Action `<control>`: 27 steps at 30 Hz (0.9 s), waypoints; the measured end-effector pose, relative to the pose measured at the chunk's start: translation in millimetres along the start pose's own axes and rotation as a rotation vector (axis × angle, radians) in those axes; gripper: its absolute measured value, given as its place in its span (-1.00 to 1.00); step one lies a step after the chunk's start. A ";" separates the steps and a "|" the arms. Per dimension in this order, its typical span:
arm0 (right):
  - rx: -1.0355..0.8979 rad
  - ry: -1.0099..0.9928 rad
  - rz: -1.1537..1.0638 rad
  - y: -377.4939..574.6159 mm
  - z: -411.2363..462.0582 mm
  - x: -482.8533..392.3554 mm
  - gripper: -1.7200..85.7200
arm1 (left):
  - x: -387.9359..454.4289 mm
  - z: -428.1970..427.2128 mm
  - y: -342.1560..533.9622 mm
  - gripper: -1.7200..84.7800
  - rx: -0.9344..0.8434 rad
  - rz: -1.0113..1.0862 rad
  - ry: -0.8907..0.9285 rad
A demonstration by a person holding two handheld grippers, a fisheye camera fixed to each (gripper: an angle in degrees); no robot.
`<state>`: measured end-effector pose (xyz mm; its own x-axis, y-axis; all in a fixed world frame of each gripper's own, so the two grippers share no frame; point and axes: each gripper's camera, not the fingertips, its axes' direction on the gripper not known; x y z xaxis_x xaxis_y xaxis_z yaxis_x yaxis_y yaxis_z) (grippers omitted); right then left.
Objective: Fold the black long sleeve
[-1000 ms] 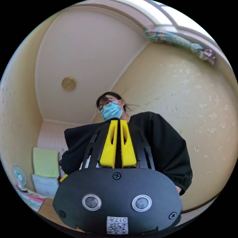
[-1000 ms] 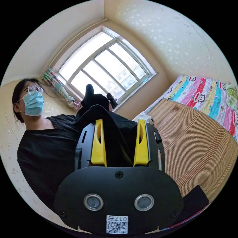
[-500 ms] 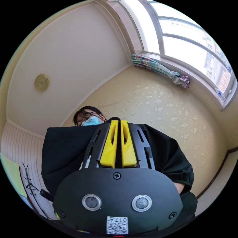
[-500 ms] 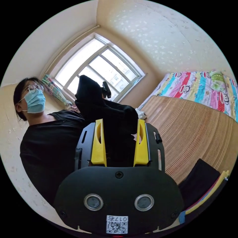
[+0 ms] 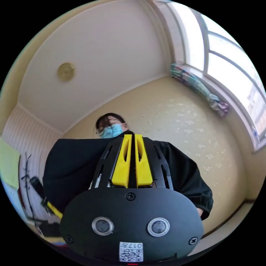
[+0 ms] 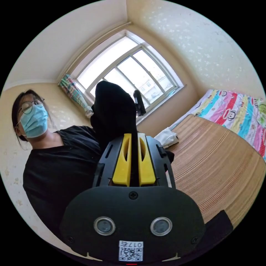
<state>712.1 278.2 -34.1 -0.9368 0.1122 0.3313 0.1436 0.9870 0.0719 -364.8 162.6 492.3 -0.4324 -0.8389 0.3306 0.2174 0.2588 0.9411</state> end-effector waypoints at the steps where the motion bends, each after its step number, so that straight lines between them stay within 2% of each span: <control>1: 0.050 0.095 0.021 -0.7 -10.9 -6.6 -0.87 | 3.0 -7.0 2.7 -0.97 -0.052 -0.063 -0.127; 2: 0.065 0.211 0.013 -4.4 -16.7 -20.4 -0.88 | 5.5 -10.4 4.3 -0.97 -0.077 -0.094 -0.202; 4: 0.105 0.395 -0.014 -10.9 -19.5 -46.5 -0.88 | 12.6 -20.7 12.0 -0.96 -0.194 -0.239 -0.506; 5: 0.144 0.469 -0.037 -15.4 -19.2 -62.6 -0.88 | 14.0 -21.4 15.0 -0.95 -0.226 -0.265 -0.581; 7: 0.197 0.519 -0.071 -23.3 -15.3 -81.1 -0.88 | 3.9 -18.4 35.0 -0.92 -0.382 -0.412 -0.840; 8: 0.224 0.560 -0.088 -28.5 -10.6 -90.6 -0.88 | -2.6 -17.5 41.7 -0.90 -0.425 -0.470 -0.906; 10: 0.211 0.664 -0.106 -38.0 2.6 -101.3 -0.88 | -27.7 -14.2 70.8 -0.81 -0.553 -0.641 -1.186; 13: 0.137 0.790 -0.114 -52.1 30.7 -105.7 -0.89 | -54.0 -9.1 98.4 -0.74 -0.496 -0.647 -1.216; 15: 0.072 0.790 -0.122 -58.2 49.1 -101.5 -0.89 | -72.1 -5.4 108.6 -0.71 -0.442 -0.638 -1.214; 18: 0.015 0.866 -0.111 -62.0 73.0 -97.6 -0.88 | -113.0 13.2 121.7 -0.63 -0.420 -0.637 -1.351; 20: 0.007 0.937 -0.096 -64.2 78.6 -98.7 -0.89 | -143.6 34.5 128.7 -0.59 -0.456 -0.626 -1.422; 27: 0.010 0.893 -0.138 -68.8 77.0 -112.4 -0.89 | -257.6 106.8 154.6 -0.59 -0.664 -0.582 -1.591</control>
<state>783.0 206.5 -148.7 -0.3483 -0.1339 0.9278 0.0420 0.9865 0.1582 -313.3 469.9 560.1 -0.8153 0.5652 0.1258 -0.1477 -0.4130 0.8987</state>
